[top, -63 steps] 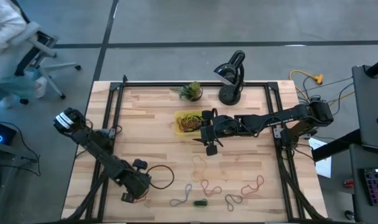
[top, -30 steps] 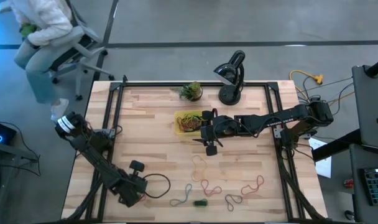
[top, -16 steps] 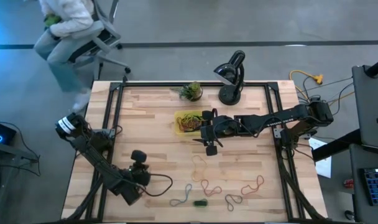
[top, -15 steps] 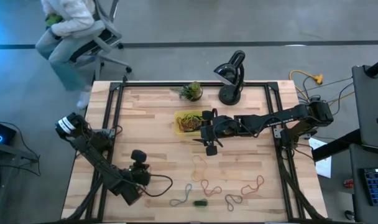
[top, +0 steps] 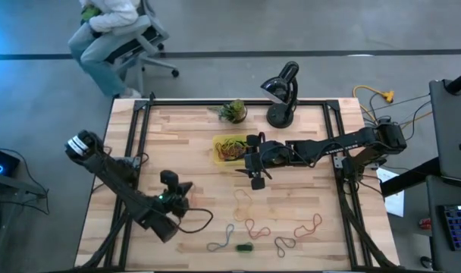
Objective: Pick and place rubber bands into bin
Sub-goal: Put the red rubber band in the yellow bin
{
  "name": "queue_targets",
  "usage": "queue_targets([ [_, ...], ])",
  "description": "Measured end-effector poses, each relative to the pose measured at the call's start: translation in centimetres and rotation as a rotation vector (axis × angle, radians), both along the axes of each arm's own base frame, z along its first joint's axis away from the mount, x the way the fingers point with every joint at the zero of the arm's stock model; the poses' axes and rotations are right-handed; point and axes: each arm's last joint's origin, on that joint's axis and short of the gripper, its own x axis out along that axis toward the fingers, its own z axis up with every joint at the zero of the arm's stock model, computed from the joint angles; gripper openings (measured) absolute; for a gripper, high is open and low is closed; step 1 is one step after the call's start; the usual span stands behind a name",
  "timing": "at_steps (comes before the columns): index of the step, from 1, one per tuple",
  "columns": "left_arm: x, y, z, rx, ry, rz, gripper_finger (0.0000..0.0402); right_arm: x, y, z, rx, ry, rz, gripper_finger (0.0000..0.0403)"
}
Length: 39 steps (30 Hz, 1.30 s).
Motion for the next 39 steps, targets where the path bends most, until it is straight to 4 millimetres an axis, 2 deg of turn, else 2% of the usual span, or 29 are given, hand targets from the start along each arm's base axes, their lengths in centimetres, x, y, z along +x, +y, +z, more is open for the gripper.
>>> queue_targets([
  [9, 1.3, 4.1, 2.6, 0.109, -0.033, 0.101, 0.0, -0.4, 0.2, 0.8, 0.001, -0.02, 0.007, 0.0176],
  [18, 1.5, 8.6, 6.2, 0.134, -0.11, 0.2, 0.0, -0.7, 0.9, 1.0, -0.002, -0.02, 0.029, 0.0176],
  [27, 2.7, 11.9, 9.5, 0.026, -0.263, 0.001, 0.0, -0.8, 0.9, 1.2, 0.001, -0.02, 0.028, 0.0176],
  [32, 3.4, 14.7, 9.6, -0.004, -0.29, -0.041, 0.0, -0.9, 1.2, 1.2, 0.001, -0.02, 0.037, 0.0176],
  [39, 5.5, 18.6, 7.3, -0.103, -0.298, -0.1, 0.0, -0.9, 1.5, 1.2, 0.0, -0.016, 0.048, 0.0176],
])
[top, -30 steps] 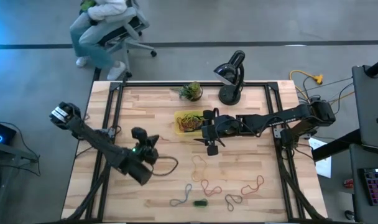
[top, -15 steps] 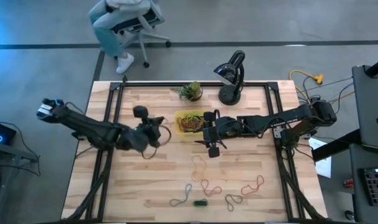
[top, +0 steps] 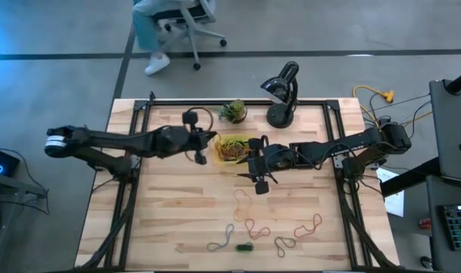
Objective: Pick and place rubber bands into bin
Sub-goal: Put the red rubber band in the yellow bin
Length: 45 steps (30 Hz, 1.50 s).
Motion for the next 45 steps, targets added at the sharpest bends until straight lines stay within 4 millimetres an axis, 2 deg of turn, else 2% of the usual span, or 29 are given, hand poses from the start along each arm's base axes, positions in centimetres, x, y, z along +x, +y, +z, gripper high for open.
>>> queue_targets([
  [5, 2.2, 2.2, -2.4, -0.051, 0.039, -0.031, 0.0, -0.2, 0.1, 0.2, 0.001, 0.0, 0.004, 0.0176],
  [11, 4.6, 3.9, -5.7, -0.111, 0.07, -0.08, 0.0, -0.3, 0.3, 0.2, 0.001, 0.004, 0.008, 0.0176],
  [15, 5.4, 4.7, -7.8, -0.143, 0.117, -0.087, 0.0, -0.3, 0.5, 0.2, 0.001, 0.005, 0.017, 0.0176],
  [19, 5.7, 5.4, -9.0, -0.194, 0.135, -0.101, 0.0, -0.3, 0.6, 0.2, 0.001, 0.004, 0.02, 0.0176],
  [31, 5.5, 5.6, -8.6, -0.273, 0.089, -0.145, 0.0004, -0.3, 0.6, 0.2, 0.007, 0.007, 0.016, 0.0176],
  [40, 5.5, 5.7, -8.6, -0.281, 0.09, -0.156, 0.0081, -0.4, 0.6, 0.2, 0.009, 0.011, 0.014, 0.0176],
  [45, 4.7, 5.4, -8.7, -0.308, 0.165, -0.147, 0.0104, -0.6, 0.6, -0.2, 0.086, 0.061, -0.037, 0.0176],
])
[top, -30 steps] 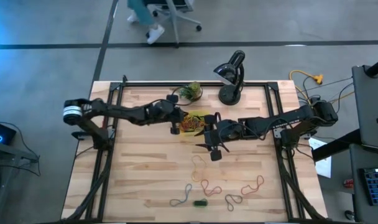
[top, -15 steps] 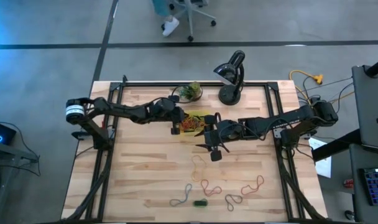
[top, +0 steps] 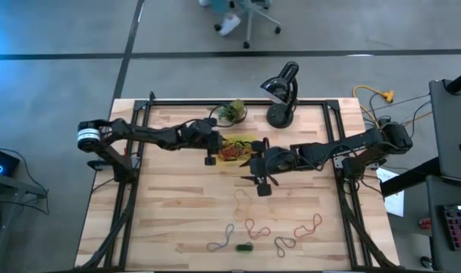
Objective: Pick and place rubber bands into bin
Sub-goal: Put the red rubber band in the yellow bin
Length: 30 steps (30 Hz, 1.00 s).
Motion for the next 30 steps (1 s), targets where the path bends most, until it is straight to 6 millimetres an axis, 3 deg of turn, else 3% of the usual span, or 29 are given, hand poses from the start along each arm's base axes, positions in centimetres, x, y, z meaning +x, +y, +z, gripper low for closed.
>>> queue_targets([
  [7, -2.1, -2.4, 1.6, -0.04, 0.082, -0.052, 0.0105, -0.7, 0.1, -1.4, 0.089, 0.114, -0.072, 0.0176],
  [13, -4.4, -5.8, 3.3, -0.024, 0.017, -0.161, 0.0105, -1.3, 1.4, -2.4, 0.088, 0.144, -0.034, 0.0176],
  [21, -8.9, -8.9, 4.0, -0.005, -0.089, -0.264, 0.0105, -3.7, 4.8, -4.9, 0.223, 0.311, -0.086, 0.0176],
  [30, -12.5, -9.5, 2.9, 0.002, -0.211, -0.266, 0.0105, -8.6, 10.0, -7.2, 0.447, 0.569, -0.317, 0.0176],
])
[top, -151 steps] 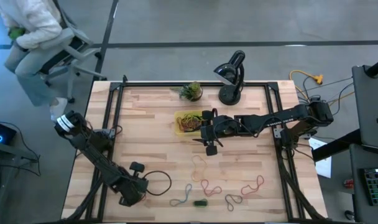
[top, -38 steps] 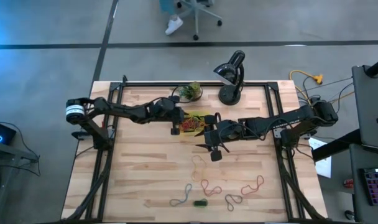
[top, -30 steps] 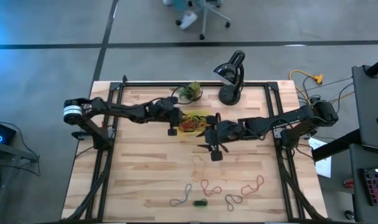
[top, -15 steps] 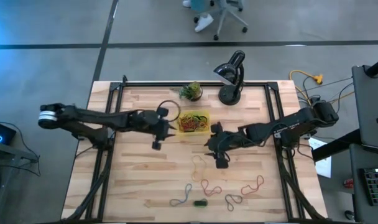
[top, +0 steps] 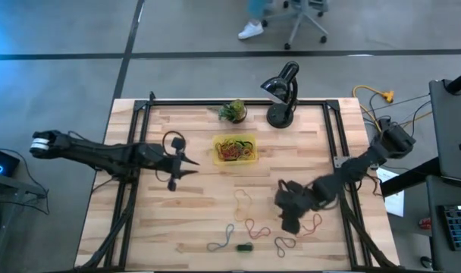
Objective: Pick and place rubber bands into bin
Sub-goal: Put the red rubber band in the yellow bin
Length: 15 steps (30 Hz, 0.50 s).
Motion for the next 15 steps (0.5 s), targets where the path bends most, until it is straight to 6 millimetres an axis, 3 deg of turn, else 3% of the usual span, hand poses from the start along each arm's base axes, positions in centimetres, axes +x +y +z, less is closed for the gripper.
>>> queue_targets([
  [6, -0.7, 0.1, 0.3, -0.001, -0.05, 0.0, 0.0105, -1.9, 2.6, 0.0, 0.07, 0.033, -0.078, 0.0174],
  [15, -0.4, 0.0, 0.1, 0.028, -0.044, -0.016, 0.0105, -3.6, 4.4, -0.1, 0.036, 0.001, -0.092, 0.0145],
])
